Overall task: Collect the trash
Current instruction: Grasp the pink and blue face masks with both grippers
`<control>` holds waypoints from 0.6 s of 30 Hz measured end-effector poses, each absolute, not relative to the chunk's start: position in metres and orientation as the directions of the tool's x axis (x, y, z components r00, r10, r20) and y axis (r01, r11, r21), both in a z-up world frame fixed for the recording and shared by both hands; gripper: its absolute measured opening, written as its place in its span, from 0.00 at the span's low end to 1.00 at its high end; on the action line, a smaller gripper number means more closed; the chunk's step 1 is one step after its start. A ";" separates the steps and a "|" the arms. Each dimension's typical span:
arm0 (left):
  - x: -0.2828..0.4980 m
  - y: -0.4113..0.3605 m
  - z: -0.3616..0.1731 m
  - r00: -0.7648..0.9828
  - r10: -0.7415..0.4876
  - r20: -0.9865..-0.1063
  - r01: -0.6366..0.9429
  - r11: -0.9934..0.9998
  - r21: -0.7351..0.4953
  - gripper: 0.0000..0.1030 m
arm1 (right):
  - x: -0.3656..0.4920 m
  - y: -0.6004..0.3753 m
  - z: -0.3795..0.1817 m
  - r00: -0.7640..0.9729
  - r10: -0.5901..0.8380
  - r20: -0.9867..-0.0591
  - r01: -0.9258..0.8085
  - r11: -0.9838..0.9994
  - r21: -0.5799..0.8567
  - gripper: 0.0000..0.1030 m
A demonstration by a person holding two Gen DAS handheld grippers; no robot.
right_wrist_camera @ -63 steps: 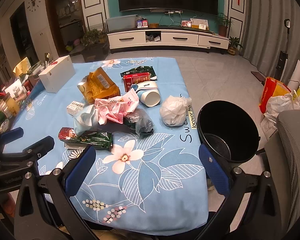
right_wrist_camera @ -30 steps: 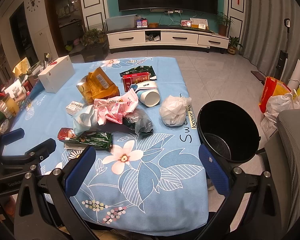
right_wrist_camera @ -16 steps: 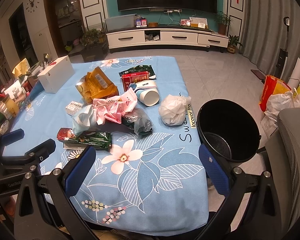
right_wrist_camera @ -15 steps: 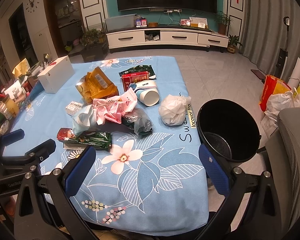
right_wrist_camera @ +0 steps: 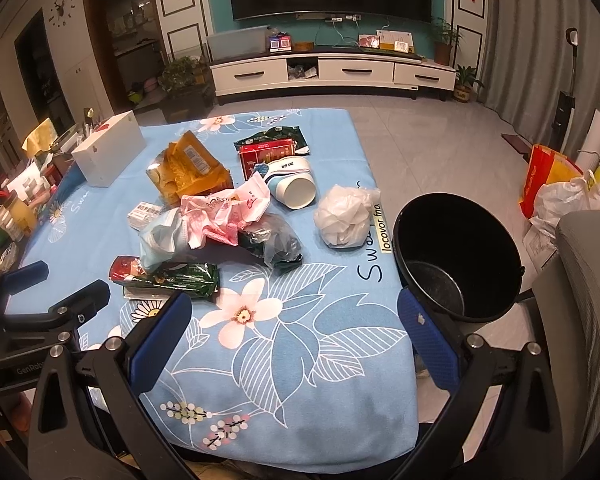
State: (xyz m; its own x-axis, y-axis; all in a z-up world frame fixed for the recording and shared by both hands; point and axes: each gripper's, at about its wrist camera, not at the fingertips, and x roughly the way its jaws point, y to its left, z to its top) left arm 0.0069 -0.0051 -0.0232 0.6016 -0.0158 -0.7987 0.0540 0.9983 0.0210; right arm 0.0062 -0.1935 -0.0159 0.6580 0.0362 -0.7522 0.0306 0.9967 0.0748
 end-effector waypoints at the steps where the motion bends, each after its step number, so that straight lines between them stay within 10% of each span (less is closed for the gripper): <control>1: 0.007 -0.003 -0.024 0.602 -0.035 -0.798 0.058 0.998 0.000 0.97 | 0.007 -0.197 -0.016 0.661 0.047 -0.749 0.027 0.996 0.087 0.97; 18: 0.022 0.038 -0.082 0.625 -0.215 -0.751 0.084 0.974 -0.210 0.97 | 0.028 -0.216 -0.080 0.609 0.300 -0.735 -0.089 0.946 0.312 0.93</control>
State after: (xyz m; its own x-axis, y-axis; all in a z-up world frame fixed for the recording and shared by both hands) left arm 0.0215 0.0376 -0.0815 0.6248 -0.2150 -0.7506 0.0835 0.9742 -0.2095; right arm 0.0276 -0.2161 -0.0802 0.6086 0.2997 -0.7347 -0.0892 0.9459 0.3120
